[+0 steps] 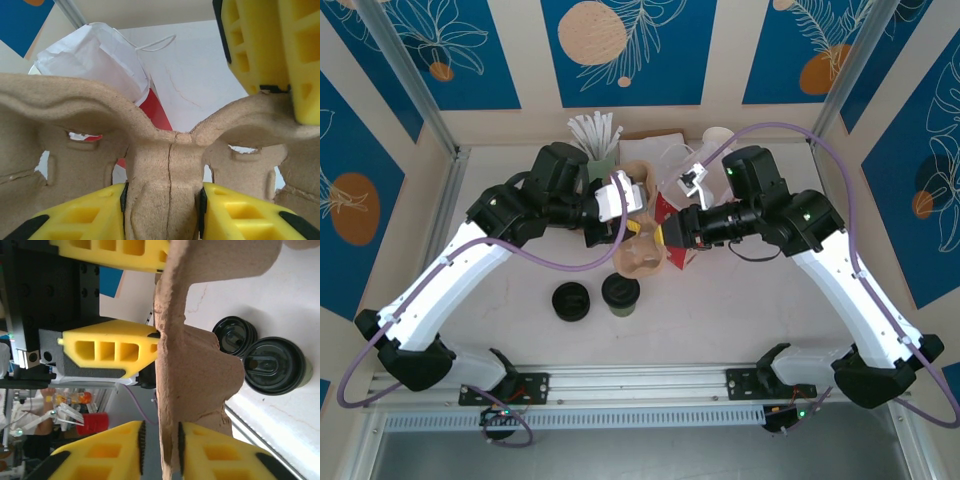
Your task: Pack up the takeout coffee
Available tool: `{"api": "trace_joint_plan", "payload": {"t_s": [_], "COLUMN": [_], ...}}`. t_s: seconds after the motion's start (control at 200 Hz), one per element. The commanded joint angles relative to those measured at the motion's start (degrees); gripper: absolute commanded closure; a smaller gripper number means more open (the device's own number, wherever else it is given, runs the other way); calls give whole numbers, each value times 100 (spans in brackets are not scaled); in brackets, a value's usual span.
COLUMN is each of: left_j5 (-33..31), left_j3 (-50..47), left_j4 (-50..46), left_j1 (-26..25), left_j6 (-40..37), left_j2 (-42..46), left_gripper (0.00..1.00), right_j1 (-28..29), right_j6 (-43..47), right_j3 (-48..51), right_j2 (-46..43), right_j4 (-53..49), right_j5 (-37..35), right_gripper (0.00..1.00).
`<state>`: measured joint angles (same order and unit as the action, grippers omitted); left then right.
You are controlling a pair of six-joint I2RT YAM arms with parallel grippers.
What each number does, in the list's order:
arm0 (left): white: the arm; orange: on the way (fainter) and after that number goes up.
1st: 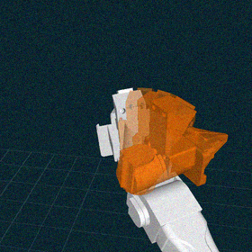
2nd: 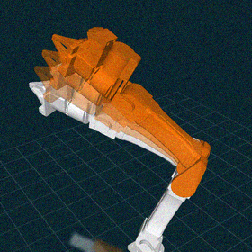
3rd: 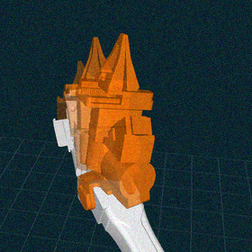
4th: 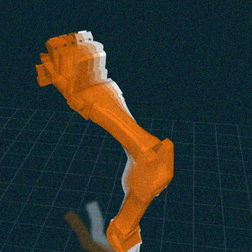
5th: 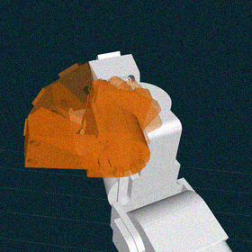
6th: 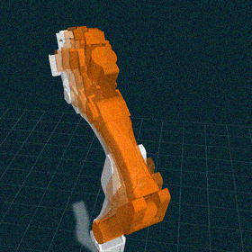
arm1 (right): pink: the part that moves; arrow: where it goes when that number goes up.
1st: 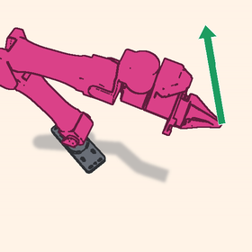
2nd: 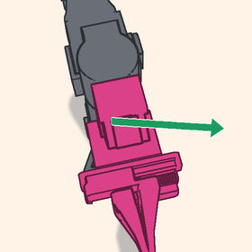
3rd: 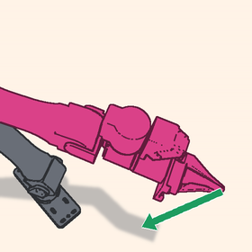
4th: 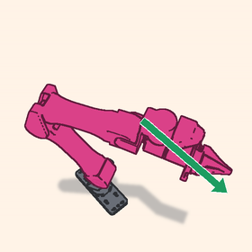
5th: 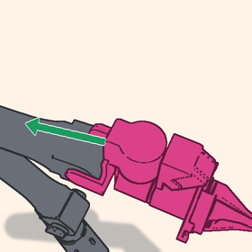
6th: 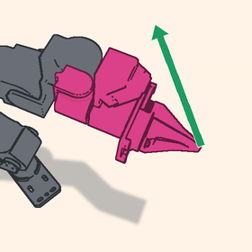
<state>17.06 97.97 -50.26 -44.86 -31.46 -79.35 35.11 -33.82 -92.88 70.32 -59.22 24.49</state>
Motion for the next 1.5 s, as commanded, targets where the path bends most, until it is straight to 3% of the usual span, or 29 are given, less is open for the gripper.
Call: {"api": "trace_joint_plan", "payload": {"t_s": [0.0,0.1,0.215,0.46,0.66,0.955,1.315,1.49], "left_j5": [-29,-18,-49,-60,-29,67,411,731], "left_j3": [-98,-164,-170,-195,-296,-389,-332,-229], "left_j4": [141,235,254,349,517,544,737,746], "left_j1": [-60,-61,-59,-59,-59,-58,-59,-63], "left_j6": [45,67,103,264,492,614,818,974], "left_j2": [74,143,174,288,394,453,465,459], "left_gripper": [63,63,63,62,62,62,62,63], "right_j1": [-142,-363,-756,-1915,-2392,-2467,-2505,-2518], "right_j6": [-2,36,49,-492,-517,-546,-375,-206], "right_j3": [-46,-53,-51,81,171,81,-2,11], "right_j2": [-311,-489,-696,-599,36,1018,1573,1585], "right_j4": [-54,-143,-303,-859,-566,-292,-134,-124], "right_j5": [-178,-353,-726,-2564,-2947,-3260,-3021,-2872], "right_gripper": [67,59,58,51,44,41,56,76]}}
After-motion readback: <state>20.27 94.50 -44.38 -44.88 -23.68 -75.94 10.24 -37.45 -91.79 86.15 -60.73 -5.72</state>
